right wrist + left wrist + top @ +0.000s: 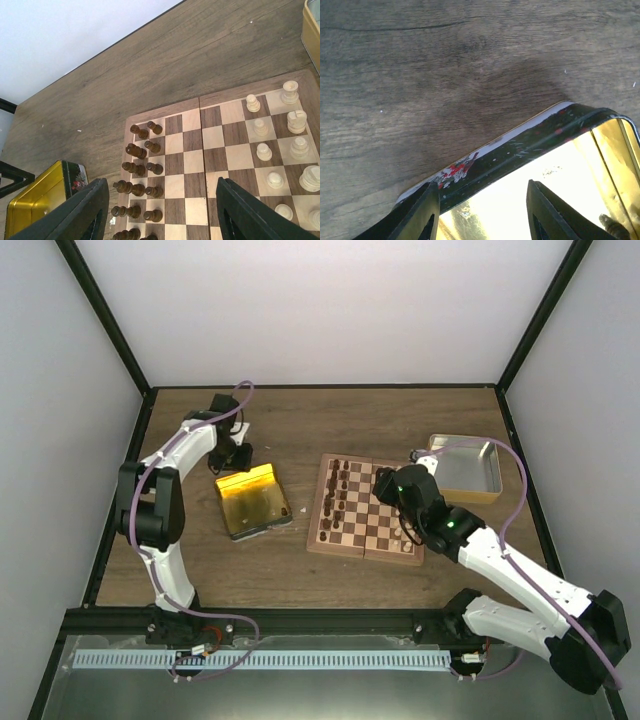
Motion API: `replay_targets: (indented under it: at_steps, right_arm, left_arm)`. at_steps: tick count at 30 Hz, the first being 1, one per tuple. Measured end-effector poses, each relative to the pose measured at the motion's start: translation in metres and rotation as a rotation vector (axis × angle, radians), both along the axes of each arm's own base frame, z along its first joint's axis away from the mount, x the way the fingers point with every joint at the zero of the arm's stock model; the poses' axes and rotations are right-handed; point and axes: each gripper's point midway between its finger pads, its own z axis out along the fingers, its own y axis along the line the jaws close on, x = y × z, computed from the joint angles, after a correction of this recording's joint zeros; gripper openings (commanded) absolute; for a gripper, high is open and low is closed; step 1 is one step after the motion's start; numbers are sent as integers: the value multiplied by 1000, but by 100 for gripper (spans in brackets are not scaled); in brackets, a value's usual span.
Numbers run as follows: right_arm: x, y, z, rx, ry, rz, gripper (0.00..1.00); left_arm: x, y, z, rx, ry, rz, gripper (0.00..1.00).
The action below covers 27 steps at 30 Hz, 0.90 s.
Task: Set up the chess pieces on the board
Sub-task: Adjust the storage box at the center of the board.
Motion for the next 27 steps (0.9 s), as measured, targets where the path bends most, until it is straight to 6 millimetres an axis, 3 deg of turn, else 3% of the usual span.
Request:
replay_targets:
  at_steps: [14,19,27]
  right_arm:
    - [1,4,0,0,11,13,60]
    - [1,5,0,3,13,19,60]
    - [1,5,0,4,14,19,60]
  left_arm:
    - [-14,-9,2,-30,-3,-73,65]
    - [-14,-14,1,-34,-9,-94,62]
    - [-6,-5,-12,38,9,-86,63]
